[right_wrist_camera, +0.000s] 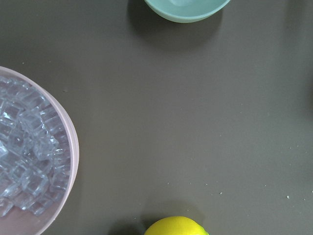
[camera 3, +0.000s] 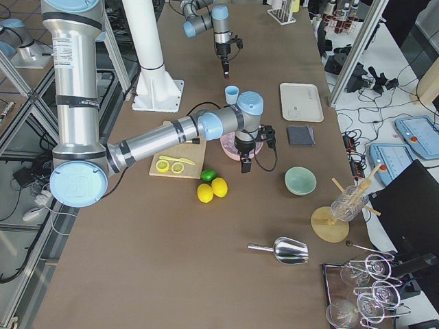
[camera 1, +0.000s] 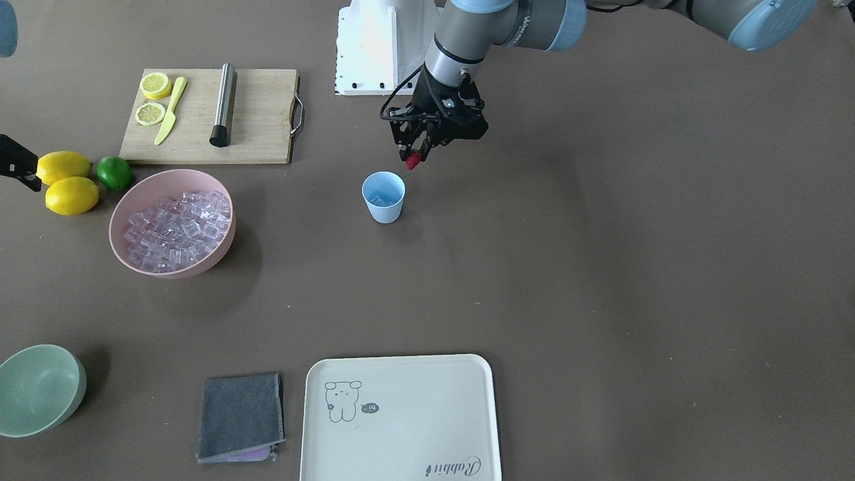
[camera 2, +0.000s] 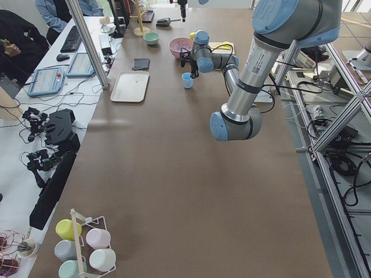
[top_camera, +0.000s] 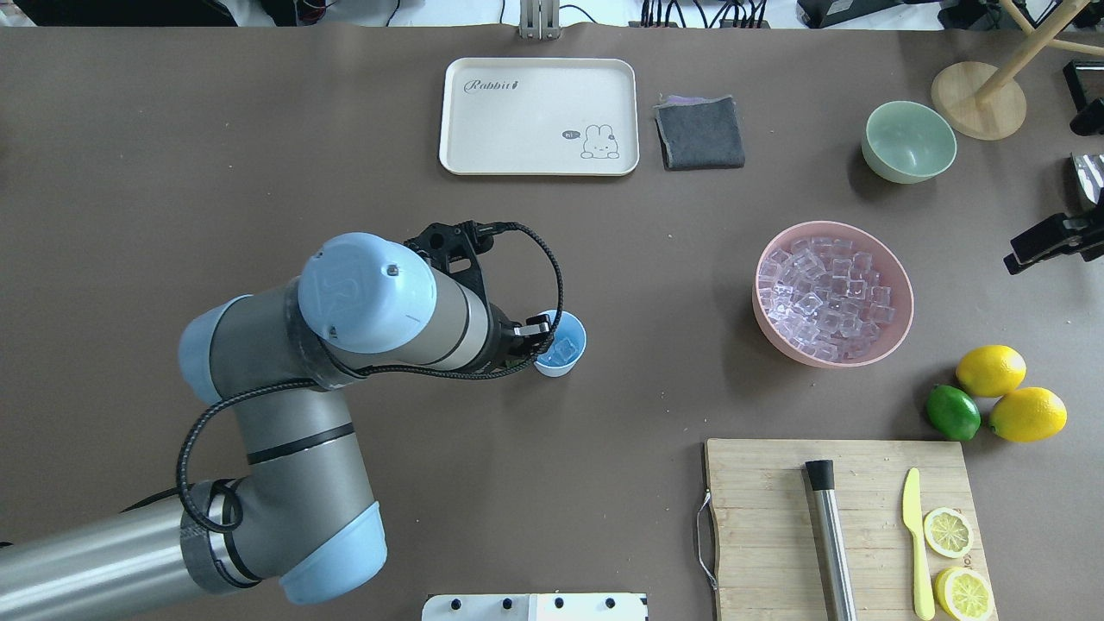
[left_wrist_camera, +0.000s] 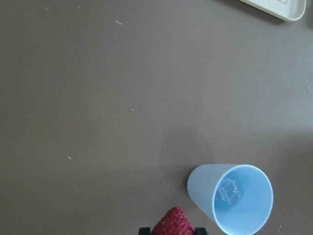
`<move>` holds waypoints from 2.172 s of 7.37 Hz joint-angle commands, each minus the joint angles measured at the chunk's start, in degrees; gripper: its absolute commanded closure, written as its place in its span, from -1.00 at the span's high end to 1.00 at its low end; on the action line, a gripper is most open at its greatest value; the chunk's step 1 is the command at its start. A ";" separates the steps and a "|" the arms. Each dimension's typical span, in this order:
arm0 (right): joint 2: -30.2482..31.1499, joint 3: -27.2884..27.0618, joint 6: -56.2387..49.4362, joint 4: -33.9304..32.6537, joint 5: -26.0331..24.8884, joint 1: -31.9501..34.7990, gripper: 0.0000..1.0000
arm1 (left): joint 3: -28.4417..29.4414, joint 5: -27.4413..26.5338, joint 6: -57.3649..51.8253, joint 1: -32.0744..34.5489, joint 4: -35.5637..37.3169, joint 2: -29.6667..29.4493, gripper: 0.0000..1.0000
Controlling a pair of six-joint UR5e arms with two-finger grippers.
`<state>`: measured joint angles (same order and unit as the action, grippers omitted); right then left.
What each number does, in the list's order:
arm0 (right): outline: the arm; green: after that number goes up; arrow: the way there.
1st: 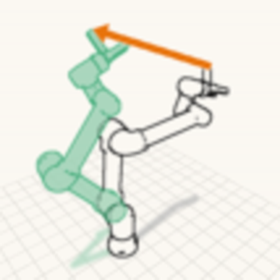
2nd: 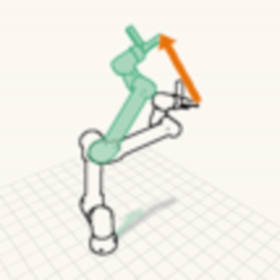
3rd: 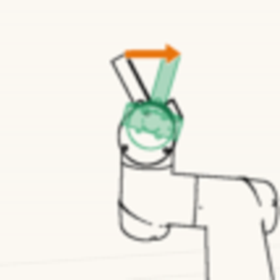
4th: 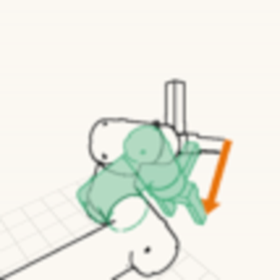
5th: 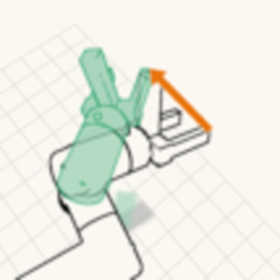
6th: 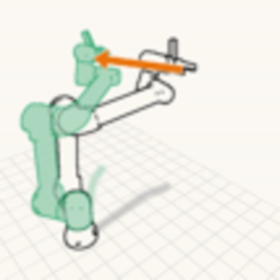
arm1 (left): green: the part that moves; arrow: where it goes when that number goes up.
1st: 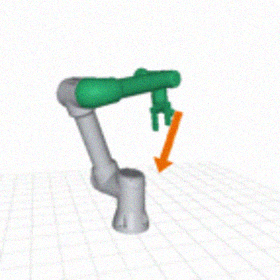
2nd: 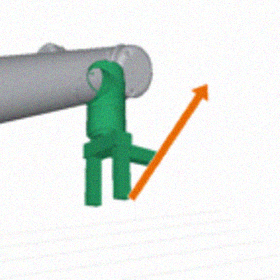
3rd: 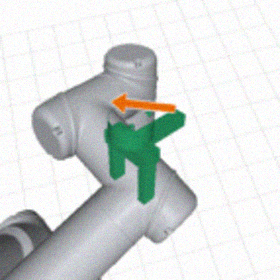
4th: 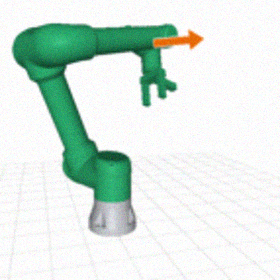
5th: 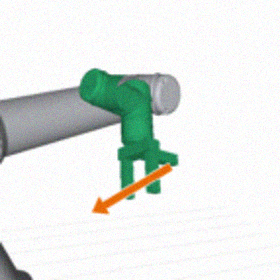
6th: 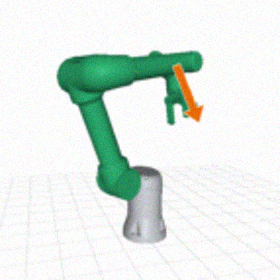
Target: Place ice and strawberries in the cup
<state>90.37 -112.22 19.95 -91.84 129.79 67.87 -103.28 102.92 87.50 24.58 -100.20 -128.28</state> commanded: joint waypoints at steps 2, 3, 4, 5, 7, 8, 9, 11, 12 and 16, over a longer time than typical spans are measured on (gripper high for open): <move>0.16 0.07 -0.18 0.00 0.02 0.24 1.00 | 2.73 -0.79 -0.14 -1.38 -0.18 -2.68 -1.00; 0.24 0.07 -0.18 0.00 0.02 0.24 1.00 | 3.08 -0.79 -0.32 -1.38 -0.18 -3.46 -1.00; 0.24 0.07 -0.18 -0.09 0.02 0.24 1.00 | 3.34 -0.79 -0.49 -1.12 -0.26 -3.56 -1.00; 0.24 0.16 -0.18 -0.09 0.02 0.24 1.00 | 3.69 -0.88 -0.49 -1.03 -0.26 -3.73 -1.00; 0.60 0.08 -0.26 0.00 0.02 0.24 1.00 | 7.28 -3.16 -1.72 -0.94 -1.40 -6.27 -0.62; 0.68 0.16 -0.26 0.00 0.02 0.24 1.00 | 7.39 -3.16 -2.16 -0.42 -1.67 -6.28 0.39; 0.68 0.16 -0.18 -0.09 0.02 0.24 1.00 | 7.48 -3.16 -4.25 -0.24 -1.50 -6.11 0.90; 0.68 0.08 -0.26 0.00 0.11 0.24 1.00 | 7.13 -2.73 -4.45 0.99 -1.23 -6.02 0.92; 0.95 -0.10 -0.26 0.08 0.02 0.42 1.00 | 6.34 -1.59 -4.45 2.30 -1.06 -5.76 0.93; 4.27 1.21 -11.38 -0.26 0.02 6.37 1.00 | -5.34 7.88 -24.95 14.84 12.28 3.89 0.93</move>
<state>93.35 -111.47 12.75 -91.97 129.82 71.58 -105.51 107.32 70.52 34.72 -92.59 -127.10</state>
